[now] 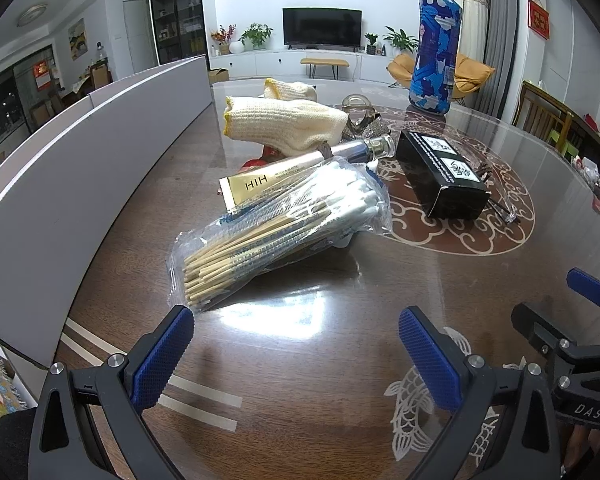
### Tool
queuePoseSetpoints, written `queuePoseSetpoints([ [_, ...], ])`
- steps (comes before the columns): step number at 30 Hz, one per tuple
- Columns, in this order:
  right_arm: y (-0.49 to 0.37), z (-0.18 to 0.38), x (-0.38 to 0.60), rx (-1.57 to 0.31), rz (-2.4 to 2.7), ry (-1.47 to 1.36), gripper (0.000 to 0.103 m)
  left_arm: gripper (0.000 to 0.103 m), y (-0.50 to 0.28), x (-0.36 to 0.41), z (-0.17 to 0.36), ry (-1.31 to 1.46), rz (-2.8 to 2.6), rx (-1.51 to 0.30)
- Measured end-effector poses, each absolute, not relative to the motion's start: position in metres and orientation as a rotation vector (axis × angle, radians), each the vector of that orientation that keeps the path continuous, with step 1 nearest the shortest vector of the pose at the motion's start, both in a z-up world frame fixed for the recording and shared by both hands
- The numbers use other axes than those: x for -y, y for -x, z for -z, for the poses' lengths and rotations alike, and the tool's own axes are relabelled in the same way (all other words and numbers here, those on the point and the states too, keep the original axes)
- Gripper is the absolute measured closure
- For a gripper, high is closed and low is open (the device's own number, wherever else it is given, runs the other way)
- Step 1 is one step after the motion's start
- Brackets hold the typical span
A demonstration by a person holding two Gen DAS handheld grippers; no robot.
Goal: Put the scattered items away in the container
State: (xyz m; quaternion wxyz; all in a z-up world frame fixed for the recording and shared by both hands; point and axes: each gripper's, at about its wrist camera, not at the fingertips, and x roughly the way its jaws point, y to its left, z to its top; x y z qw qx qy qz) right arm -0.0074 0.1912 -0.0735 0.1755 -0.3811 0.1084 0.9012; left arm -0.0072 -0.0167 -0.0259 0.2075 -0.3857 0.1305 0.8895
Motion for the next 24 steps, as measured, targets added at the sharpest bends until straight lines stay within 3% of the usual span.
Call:
queuePoseSetpoints([
  [6,0.01,0.075,-0.193,-0.326,-2.539,1.093,0.0,0.0,0.007,0.017,0.034,1.11,-2.455,-0.445],
  [24,0.008,0.073,-0.196,-0.372,-2.559,1.049,0.0,0.0,0.011,0.05,0.035,1.031,-2.255,-0.461],
])
